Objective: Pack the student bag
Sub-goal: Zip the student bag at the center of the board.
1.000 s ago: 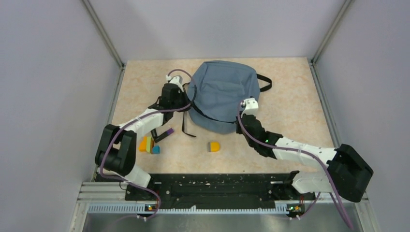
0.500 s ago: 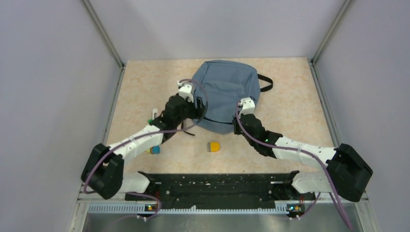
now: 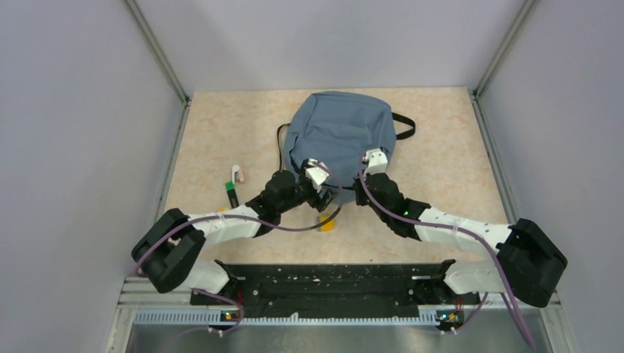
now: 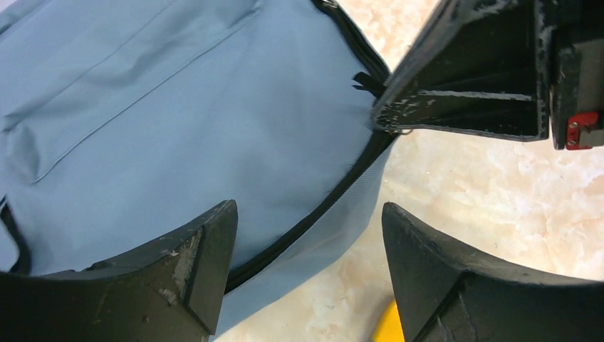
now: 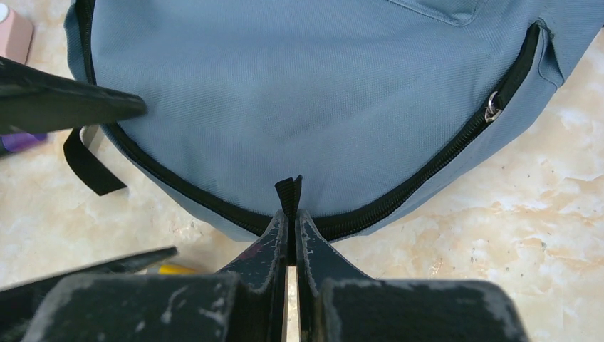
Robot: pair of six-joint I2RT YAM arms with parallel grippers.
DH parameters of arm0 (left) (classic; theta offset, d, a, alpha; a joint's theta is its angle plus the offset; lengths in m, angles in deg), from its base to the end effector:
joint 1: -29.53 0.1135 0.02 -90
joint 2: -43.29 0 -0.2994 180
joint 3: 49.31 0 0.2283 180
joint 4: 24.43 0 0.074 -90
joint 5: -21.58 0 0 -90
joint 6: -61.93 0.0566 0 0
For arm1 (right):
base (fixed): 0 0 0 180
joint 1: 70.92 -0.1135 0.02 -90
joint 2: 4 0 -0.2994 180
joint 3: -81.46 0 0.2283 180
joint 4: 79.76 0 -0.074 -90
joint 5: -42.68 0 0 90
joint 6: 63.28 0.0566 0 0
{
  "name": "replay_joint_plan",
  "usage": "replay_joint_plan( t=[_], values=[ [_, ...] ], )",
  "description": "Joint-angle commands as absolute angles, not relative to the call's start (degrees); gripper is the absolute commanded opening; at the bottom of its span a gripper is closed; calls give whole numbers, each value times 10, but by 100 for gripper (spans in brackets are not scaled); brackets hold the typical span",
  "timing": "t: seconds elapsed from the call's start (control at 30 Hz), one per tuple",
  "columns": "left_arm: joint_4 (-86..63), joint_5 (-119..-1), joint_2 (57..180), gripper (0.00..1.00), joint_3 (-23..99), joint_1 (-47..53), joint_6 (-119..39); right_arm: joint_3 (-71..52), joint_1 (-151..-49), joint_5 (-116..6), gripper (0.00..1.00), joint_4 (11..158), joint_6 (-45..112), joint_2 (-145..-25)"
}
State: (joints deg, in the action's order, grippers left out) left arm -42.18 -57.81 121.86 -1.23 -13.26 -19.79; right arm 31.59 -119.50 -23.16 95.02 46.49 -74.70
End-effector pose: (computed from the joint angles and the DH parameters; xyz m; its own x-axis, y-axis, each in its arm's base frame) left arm 0.2012 -0.2005 0.2625 -0.0450 0.2346 -0.9711 0.8145 0.5715 0.1003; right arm 0.1810 0.1701 0.2597 -0.4226 -0.0125 -0.9063 -0.3167 0.9389 0.1347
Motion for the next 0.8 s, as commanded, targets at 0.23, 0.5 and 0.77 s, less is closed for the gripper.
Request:
replay_joint_plan(
  t=[0.23,0.5,0.77],
  values=[
    [-536,-615,1312,83,9,-189,-112,287,-1191,-252,0,955,476,-738],
    [-566,-674,1352,76,25,-216,-98,288,-1190,-248,0,955,476,-742],
    [-579,-743,1339,19,8,-233,-93,291,-1183,-226,0,943,485,-732]
  ],
)
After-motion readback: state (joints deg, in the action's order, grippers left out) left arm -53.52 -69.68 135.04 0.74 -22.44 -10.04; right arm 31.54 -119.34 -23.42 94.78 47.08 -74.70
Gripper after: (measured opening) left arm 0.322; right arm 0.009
